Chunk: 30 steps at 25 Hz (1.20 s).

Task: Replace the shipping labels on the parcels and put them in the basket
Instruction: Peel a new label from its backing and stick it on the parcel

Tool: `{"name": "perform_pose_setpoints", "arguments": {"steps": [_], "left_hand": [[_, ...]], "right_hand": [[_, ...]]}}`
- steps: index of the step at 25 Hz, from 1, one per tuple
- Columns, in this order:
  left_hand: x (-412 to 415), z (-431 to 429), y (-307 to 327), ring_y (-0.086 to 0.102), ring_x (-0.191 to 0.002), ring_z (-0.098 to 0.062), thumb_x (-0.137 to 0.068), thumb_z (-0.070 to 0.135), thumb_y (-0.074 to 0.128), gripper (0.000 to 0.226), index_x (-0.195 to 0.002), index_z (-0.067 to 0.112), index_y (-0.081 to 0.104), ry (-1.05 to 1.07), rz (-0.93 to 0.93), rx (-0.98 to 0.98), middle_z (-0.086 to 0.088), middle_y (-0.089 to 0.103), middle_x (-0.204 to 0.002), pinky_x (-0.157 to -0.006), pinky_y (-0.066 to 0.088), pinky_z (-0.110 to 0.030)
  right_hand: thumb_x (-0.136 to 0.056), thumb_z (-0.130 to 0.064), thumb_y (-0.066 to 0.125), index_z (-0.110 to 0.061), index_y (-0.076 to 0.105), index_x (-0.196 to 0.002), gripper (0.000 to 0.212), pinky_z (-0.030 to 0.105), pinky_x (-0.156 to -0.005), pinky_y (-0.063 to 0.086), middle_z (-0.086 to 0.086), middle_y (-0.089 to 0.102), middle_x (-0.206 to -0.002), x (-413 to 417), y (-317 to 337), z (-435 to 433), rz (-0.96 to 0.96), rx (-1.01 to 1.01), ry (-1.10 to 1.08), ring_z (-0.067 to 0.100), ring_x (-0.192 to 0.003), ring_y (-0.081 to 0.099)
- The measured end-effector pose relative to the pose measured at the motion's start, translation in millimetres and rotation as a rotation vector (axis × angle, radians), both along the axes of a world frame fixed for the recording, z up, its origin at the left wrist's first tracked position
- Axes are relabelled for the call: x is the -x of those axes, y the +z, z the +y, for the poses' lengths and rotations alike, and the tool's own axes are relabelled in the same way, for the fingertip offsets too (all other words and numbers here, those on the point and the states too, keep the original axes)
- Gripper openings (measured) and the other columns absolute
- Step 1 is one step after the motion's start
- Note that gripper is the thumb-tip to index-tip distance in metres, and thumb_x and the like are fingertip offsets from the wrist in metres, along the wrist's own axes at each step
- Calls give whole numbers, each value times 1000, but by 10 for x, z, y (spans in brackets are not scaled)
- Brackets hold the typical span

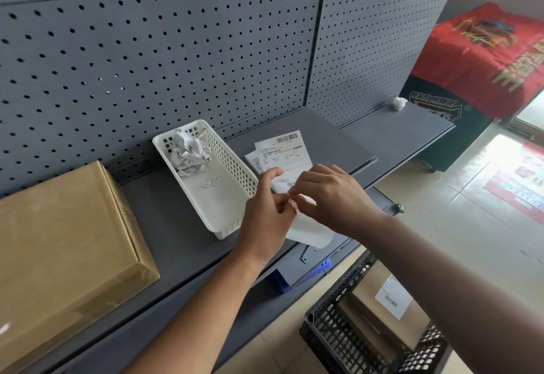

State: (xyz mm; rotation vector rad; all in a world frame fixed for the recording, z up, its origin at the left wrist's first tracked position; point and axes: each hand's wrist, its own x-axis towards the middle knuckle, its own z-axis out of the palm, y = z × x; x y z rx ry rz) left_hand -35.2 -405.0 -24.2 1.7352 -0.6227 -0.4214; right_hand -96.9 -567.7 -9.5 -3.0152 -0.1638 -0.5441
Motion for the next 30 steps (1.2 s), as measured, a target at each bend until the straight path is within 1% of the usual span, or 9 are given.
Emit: {"name": "perform_pose_setpoints", "arguments": {"steps": [4,10,15,18,20,22,24,27,30], "left_hand": [[-19,-16,-18,67,-68,-16,-95,10,62,49,-133,33,42,-1,-24,-33,4,77,-79,-72,56,-39],[-63,-13,-13,70,-73,-16,-95,7,63,45,-132,25,45,12,1,-12,1,78,-79,-70,53,-22],[-72,-8,-15,72,-80,-4,-94,8,65,45,-129,29,46,28,67,-10,6,78,-93,-68,52,-13],[-81,-3,-13,74,-86,-4,-96,13,67,40,-127,28,46,27,72,10,6,77,-98,-68,57,-20],[-88,0,-12,74,-88,-5,-95,8,68,40,-122,27,45,33,77,30,7,77,-97,-72,61,-26],[-102,7,-8,74,-88,-3,-92,4,69,41,-119,24,45,48,76,39,9,75,-96,-77,60,-25],[-105,4,-6,74,-87,-1,-91,2,70,41,-116,22,45,56,66,33,11,72,-95,-81,60,-26],[-94,3,-7,74,-89,-1,-91,3,69,39,-113,23,45,53,52,20,9,74,-98,-85,62,-35],[-91,-3,-20,74,-89,-4,-92,3,67,35,-110,24,45,42,34,8,12,76,-92,-83,62,-42]], "right_hand": [[-96,-33,54,-24,71,-96,20,34,-70,49,-9,66,-89,-34,-24,23,-26,21,-21,17,-83,59],[-97,-32,45,-23,70,-97,27,36,-72,50,-7,67,-90,-82,-74,22,-14,-12,-20,17,-84,60],[-94,-25,57,-21,71,-97,15,35,-69,52,-5,69,-90,-101,-42,0,-31,-30,-33,19,-82,61],[-94,-26,61,-22,71,-101,13,34,-70,54,-7,70,-93,-100,-26,2,-30,-66,-42,16,-84,62],[-94,-32,61,-25,69,-105,16,31,-72,54,-10,71,-96,-82,-5,6,-24,-121,-30,13,-87,64],[-95,-36,61,-26,67,-107,17,30,-72,54,-11,71,-98,-71,11,11,-17,-152,-6,12,-88,65],[-96,-36,61,-26,68,-105,16,31,-70,54,-10,71,-97,-70,14,16,-24,-135,8,13,-86,66],[-95,-32,62,-24,70,-101,13,32,-68,55,-8,71,-94,-88,6,21,-43,-89,0,15,-84,65],[-93,-28,65,-23,71,-98,9,31,-67,55,-6,71,-91,-91,-8,48,-71,-62,-18,17,-84,65]]}}
